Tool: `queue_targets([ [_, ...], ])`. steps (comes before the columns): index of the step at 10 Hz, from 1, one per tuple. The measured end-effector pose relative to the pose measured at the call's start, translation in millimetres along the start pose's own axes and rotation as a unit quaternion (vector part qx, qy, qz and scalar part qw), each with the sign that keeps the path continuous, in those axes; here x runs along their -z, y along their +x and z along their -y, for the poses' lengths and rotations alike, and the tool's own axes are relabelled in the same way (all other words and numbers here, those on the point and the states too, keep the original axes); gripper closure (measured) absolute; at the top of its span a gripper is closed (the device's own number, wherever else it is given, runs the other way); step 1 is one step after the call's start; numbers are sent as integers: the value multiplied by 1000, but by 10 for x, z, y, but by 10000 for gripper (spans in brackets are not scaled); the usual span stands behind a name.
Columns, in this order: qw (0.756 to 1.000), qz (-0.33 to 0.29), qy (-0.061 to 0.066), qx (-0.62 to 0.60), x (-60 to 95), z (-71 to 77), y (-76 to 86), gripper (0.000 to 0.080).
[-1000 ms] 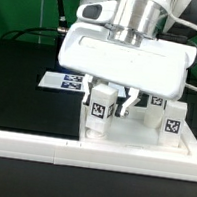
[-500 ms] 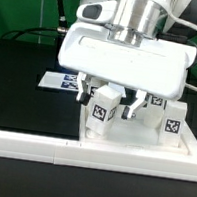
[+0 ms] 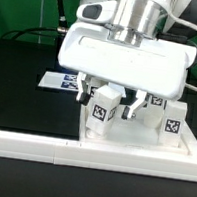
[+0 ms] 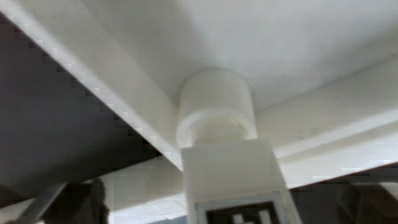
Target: Assemble square table
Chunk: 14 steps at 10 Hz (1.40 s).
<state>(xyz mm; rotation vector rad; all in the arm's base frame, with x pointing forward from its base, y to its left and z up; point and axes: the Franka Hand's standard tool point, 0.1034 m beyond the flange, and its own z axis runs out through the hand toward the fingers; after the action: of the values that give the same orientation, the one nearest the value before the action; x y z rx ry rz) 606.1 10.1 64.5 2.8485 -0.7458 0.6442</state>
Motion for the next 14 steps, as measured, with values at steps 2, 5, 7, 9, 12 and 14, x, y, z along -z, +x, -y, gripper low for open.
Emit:
queue_targets([
  [2, 999, 48, -4, -3, 136, -98, 194, 150],
  [5, 991, 130, -17, -26, 167, -267, 443, 150],
  [7, 975, 214, -33, -39, 195, -311, 534, 150],
  [9, 971, 227, -37, -65, 179, -248, 484, 150],
  [12, 977, 195, -22, -87, 90, -102, 324, 150],
  [14, 979, 183, -15, -93, 62, -68, 286, 150],
])
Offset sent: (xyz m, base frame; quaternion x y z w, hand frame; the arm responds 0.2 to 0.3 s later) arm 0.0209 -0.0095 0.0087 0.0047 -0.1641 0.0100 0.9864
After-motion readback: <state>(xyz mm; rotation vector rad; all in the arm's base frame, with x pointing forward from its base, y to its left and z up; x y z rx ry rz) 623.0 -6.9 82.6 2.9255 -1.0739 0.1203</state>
